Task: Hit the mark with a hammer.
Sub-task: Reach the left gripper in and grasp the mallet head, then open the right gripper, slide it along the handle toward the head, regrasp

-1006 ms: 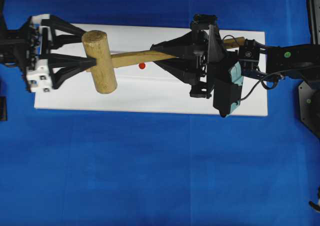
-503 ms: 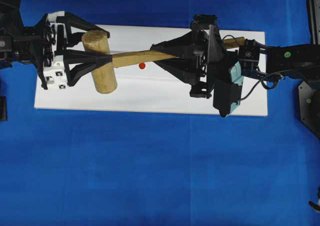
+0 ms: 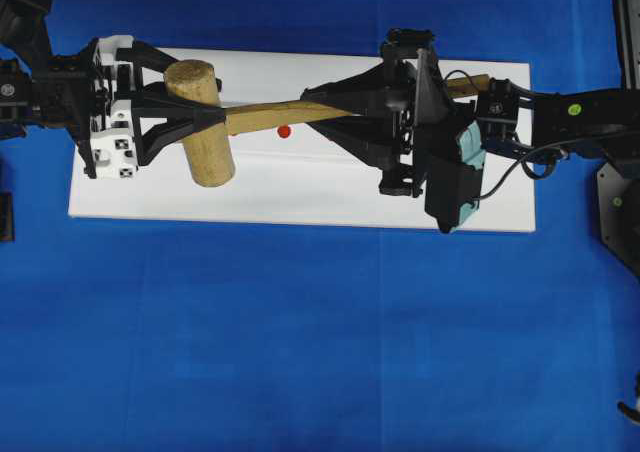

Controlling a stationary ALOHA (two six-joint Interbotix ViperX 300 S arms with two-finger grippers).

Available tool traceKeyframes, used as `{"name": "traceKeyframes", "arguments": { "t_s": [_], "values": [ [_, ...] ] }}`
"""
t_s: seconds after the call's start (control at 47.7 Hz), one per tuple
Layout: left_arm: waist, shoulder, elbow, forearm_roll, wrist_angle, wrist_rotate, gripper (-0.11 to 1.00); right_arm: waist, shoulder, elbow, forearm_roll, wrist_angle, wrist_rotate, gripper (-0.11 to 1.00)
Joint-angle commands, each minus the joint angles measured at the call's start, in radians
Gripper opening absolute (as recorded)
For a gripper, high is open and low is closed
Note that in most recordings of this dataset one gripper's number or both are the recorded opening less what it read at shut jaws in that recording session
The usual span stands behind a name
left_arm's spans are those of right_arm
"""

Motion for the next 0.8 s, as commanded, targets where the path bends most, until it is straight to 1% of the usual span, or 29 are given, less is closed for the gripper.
{"name": "traceKeyframes", "arguments": {
  "t_s": [0.0, 0.21, 0.252, 0.335, 0.356, 0.377, 0.482, 0.545, 0.587, 0.671, 0.776],
  "values": [
    [0.0, -0.008, -0.018, 0.0, -0.002, 0.002, 0.47, -0.005, -0.029, -0.035, 0.014, 0.003, 0.006, 0.1],
    [0.0, -0.009, -0.017, 0.0, -0.002, 0.005, 0.47, -0.012, -0.029, -0.038, 0.067, 0.034, 0.006, 0.1],
    [0.0, -0.009, -0.017, 0.002, -0.002, 0.006, 0.47, -0.012, -0.029, -0.038, 0.071, 0.04, 0.006, 0.14],
    [0.0, -0.009, -0.015, 0.002, -0.002, 0.011, 0.47, -0.012, -0.029, -0.038, 0.072, 0.064, 0.006, 0.33],
    [0.002, -0.009, -0.017, 0.002, -0.002, 0.014, 0.47, -0.012, -0.029, -0.038, 0.074, 0.072, 0.008, 0.39],
    [0.002, -0.011, -0.015, 0.003, -0.002, 0.017, 0.47, -0.012, -0.029, -0.04, 0.075, 0.081, 0.009, 0.48],
    [0.003, -0.009, -0.015, 0.005, 0.005, 0.041, 0.47, -0.005, -0.031, -0.043, 0.118, 0.103, 0.018, 0.78],
    [0.003, -0.011, -0.015, 0.005, 0.011, 0.072, 0.47, -0.002, -0.029, -0.046, 0.144, 0.112, 0.028, 0.92],
    [0.003, -0.011, -0.015, 0.005, 0.015, 0.098, 0.47, 0.002, -0.031, -0.049, 0.156, 0.124, 0.034, 0.96],
    [0.003, -0.011, -0.015, 0.006, 0.028, 0.184, 0.47, 0.005, -0.04, -0.058, 0.181, 0.173, 0.054, 0.94],
    [0.003, -0.011, -0.015, 0.006, 0.052, 0.311, 0.47, 0.006, -0.055, -0.074, 0.209, 0.236, 0.089, 0.95]
  ]
}}
